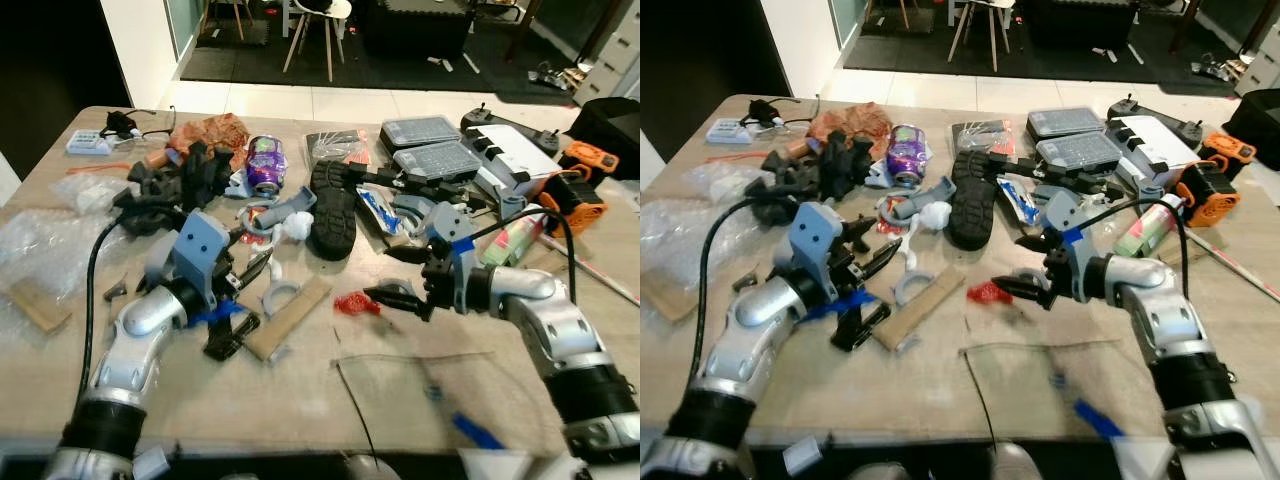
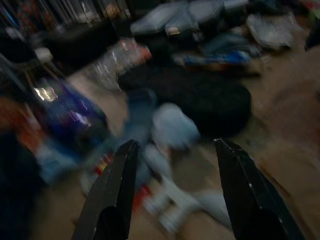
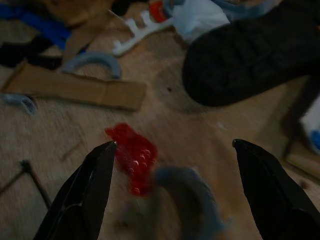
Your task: Picking trash to rubbish bin
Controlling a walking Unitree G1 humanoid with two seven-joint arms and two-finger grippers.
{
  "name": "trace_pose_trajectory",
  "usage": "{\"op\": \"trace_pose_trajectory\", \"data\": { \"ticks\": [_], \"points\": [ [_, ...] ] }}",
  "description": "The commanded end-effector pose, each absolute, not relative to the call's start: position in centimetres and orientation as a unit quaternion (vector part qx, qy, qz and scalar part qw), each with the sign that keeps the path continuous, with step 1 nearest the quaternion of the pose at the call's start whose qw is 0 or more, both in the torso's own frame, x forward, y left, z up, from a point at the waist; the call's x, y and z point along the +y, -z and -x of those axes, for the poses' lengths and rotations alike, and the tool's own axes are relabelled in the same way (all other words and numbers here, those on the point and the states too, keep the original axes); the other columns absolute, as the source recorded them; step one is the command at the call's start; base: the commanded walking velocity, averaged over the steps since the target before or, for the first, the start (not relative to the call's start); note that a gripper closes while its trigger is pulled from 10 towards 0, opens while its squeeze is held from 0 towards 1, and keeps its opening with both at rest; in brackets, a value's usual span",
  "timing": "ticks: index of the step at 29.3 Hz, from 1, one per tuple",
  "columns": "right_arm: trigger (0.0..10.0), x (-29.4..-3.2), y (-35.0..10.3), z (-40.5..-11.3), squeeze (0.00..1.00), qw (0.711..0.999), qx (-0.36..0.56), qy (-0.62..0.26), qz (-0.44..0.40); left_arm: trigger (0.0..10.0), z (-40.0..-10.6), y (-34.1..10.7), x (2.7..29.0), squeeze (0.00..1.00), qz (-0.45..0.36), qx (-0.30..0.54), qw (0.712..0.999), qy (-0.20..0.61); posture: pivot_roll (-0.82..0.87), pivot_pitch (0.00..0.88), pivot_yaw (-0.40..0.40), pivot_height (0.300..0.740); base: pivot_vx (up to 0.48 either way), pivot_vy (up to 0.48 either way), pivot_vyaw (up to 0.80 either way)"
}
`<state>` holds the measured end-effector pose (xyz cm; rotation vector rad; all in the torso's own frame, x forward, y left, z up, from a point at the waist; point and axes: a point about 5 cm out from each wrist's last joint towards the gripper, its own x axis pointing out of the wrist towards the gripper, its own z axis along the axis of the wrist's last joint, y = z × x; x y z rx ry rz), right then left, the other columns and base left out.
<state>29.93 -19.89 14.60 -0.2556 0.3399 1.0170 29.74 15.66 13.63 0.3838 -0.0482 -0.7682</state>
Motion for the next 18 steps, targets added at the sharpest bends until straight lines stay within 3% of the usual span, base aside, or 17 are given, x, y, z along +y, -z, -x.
{"op": "trace_pose_trajectory", "data": {
  "ticks": [1,3,8,11,12,16,18],
  "points": [
    [10.0,-19.4,-14.7,-29.3,0.00,0.841,0.168,-0.501,0.110,10.0,-29.3,-13.3,16.2,0.00,-0.246,0.011,0.889,0.386,0.02,0.000,-0.014,0.740,0.000,0.000,0.00],
    [10.0,-19.4,-14.7,-29.1,0.00,0.836,0.177,-0.507,0.111,10.0,-29.2,-13.4,16.3,0.00,-0.264,0.020,0.882,0.391,0.02,0.000,-0.014,0.740,0.000,0.000,0.00],
    [10.0,-19.7,-14.6,-29.2,0.00,0.836,0.190,-0.497,0.132,10.0,-27.4,-12.1,17.2,0.00,-0.336,0.111,0.827,0.437,0.03,0.000,-0.015,0.740,0.000,0.000,0.00],
    [10.0,-19.8,-14.6,-29.2,0.00,0.837,0.191,-0.495,0.134,10.0,-26.9,-12.0,17.5,0.00,-0.349,0.130,0.815,0.445,0.03,0.000,-0.015,0.740,0.000,0.000,0.00],
    [10.0,-19.8,-14.7,-29.2,0.00,0.837,0.196,-0.492,0.136,10.0,-26.3,-11.7,18.1,0.00,-0.372,0.160,0.794,0.453,0.03,0.000,-0.016,0.740,0.000,0.000,0.00],
    [10.0,-19.7,-14.5,-29.1,0.00,0.838,0.204,-0.487,0.135,10.0,-26.2,-11.8,18.3,0.00,-0.388,0.170,0.789,0.445,0.03,0.000,-0.015,0.740,0.000,0.000,0.00],
    [10.0,-19.7,-14.5,-29.0,0.00,0.837,0.208,-0.487,0.137,10.0,-26.0,-12.0,17.6,0.00,-0.353,0.177,0.800,0.452,0.03,0.000,-0.015,0.740,0.000,0.000,0.00]
  ]
}}
